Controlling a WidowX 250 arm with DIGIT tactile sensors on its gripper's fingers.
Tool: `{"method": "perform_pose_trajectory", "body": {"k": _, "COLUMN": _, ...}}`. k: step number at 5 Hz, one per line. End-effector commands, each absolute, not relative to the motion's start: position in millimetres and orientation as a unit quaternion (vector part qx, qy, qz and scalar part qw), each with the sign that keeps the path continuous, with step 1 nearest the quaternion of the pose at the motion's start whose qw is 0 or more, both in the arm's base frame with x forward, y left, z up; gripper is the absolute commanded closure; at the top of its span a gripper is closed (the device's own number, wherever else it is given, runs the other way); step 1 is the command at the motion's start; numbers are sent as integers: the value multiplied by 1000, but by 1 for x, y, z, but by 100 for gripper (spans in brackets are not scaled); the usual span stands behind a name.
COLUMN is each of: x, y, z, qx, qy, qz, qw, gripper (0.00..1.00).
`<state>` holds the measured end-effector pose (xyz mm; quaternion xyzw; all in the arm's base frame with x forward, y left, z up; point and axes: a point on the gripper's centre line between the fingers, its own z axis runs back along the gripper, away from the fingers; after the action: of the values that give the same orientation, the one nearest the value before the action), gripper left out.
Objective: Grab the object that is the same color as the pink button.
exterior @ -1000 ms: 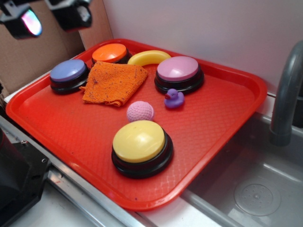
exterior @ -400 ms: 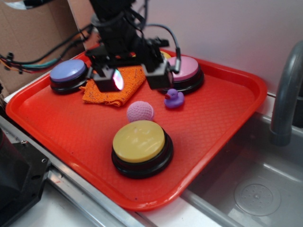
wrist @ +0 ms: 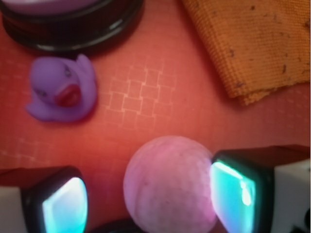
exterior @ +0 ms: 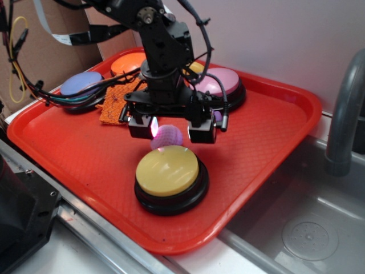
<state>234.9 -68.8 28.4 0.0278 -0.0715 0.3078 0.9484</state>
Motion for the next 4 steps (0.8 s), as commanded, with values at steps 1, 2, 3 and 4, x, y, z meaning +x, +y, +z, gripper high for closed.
{"method": "perform_pose_trajectory", "body": {"k": 1, "x": 237, "y": -54, "z": 20, "qx": -1, "qy": -61, "qz": 314, "qw": 947, "gripper": 100}}
{"method": "perform_pose_trajectory", "body": {"k": 2, "x": 236, "y": -55, "z": 26, "qx": 1, "qy": -70, "qz": 311, "qw": 948, "gripper": 100}}
{"method": "perform_pose_trajectory", "body": {"k": 3, "x": 237, "y": -55, "z": 36, "qx": -2, "qy": -82, "qz": 304, "qw": 949, "gripper": 100}}
{"method": "perform_pose_trajectory", "body": {"k": 4, "x": 243, "y": -50, "z": 81, "qx": -1, "qy": -82, "qz": 234, "qw": 969, "gripper": 100}}
